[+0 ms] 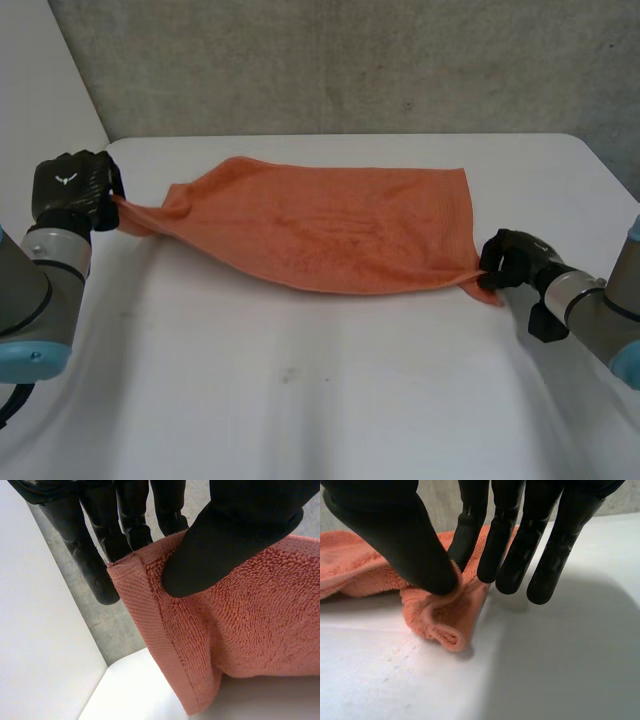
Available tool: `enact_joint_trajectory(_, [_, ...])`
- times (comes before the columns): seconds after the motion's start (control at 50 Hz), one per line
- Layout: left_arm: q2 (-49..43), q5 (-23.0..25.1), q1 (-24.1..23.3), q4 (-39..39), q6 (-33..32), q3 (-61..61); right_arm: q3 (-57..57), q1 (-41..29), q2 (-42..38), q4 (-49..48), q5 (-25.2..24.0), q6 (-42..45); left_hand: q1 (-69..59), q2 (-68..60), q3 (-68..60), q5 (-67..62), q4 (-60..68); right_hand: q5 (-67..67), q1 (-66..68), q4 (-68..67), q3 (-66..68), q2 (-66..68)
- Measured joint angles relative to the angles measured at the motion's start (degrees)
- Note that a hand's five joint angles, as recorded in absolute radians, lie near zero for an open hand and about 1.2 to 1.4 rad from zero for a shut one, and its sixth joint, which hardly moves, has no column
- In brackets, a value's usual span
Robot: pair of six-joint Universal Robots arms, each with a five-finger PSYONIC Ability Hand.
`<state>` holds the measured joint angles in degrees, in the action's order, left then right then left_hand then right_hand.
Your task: Fold the laundry
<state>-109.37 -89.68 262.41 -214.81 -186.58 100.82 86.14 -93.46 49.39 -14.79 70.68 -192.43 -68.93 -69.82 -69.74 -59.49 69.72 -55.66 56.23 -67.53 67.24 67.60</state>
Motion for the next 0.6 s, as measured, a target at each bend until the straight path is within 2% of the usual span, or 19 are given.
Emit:
enact_joint_trajectory(0.12, [1.6,0.0,0.0,3.2,0.1,0.1,1.6,0.0,4.3,-1.9,0.0,0.3,0.0,0.0,0.0,0.0,0.0,-0.6,0.0,-0.7,0.6,0.2])
enact_joint_trajectory(0.28, [5.5,-0.1,0.1,11.3,0.0,0.8,6.8,0.6,17.1,-2.3,-3.2,7.1,0.0,0.0,0.0,0.0,0.0,-0.9,0.0,-0.7,0.6,0.2])
enact_joint_trajectory(0.34, [7.6,-0.1,0.5,16.2,-0.1,1.4,8.4,1.0,21.4,1.7,-6.4,14.4,0.0,0.0,0.0,0.0,0.0,-1.0,0.0,-0.8,0.6,0.2])
enact_joint_trajectory(0.44, [11.9,-0.1,1.7,25.7,-0.4,3.4,10.0,3.6,27.0,17.4,-9.9,35.2,0.0,0.0,0.0,0.0,0.0,-1.0,0.0,-0.8,0.6,0.2])
enact_joint_trajectory(0.46, [12.9,-0.1,2.0,27.6,-0.5,3.8,10.2,4.5,27.9,21.9,-10.0,40.9,0.0,0.0,0.0,0.0,0.0,-1.0,0.0,-0.8,0.6,0.2])
enact_joint_trajectory(0.52, [15.2,-0.1,2.7,32.0,-0.7,4.9,10.6,5.9,29.3,30.0,-9.4,50.9,0.0,0.0,0.0,0.0,0.0,-1.0,0.0,-0.8,0.6,0.2])
enact_joint_trajectory(0.54, [17.1,0.0,3.3,35.3,-0.8,5.7,10.8,6.9,30.3,36.0,-8.2,57.7,0.0,0.0,0.0,0.0,0.0,-1.0,0.0,-0.8,0.6,0.2])
enact_joint_trajectory(0.58, [19.3,0.2,4.1,39.2,-1.1,6.7,11.0,8.2,31.4,42.5,-6.2,64.6,0.0,0.0,0.0,0.0,0.0,-1.0,0.0,-0.8,0.6,0.2])
enact_joint_trajectory(0.6, [19.3,0.2,4.1,39.2,-1.1,6.7,11.0,8.2,31.4,42.5,-6.2,64.6,0.0,0.0,0.0,0.0,0.0,-1.0,0.0,-0.8,0.6,0.2])
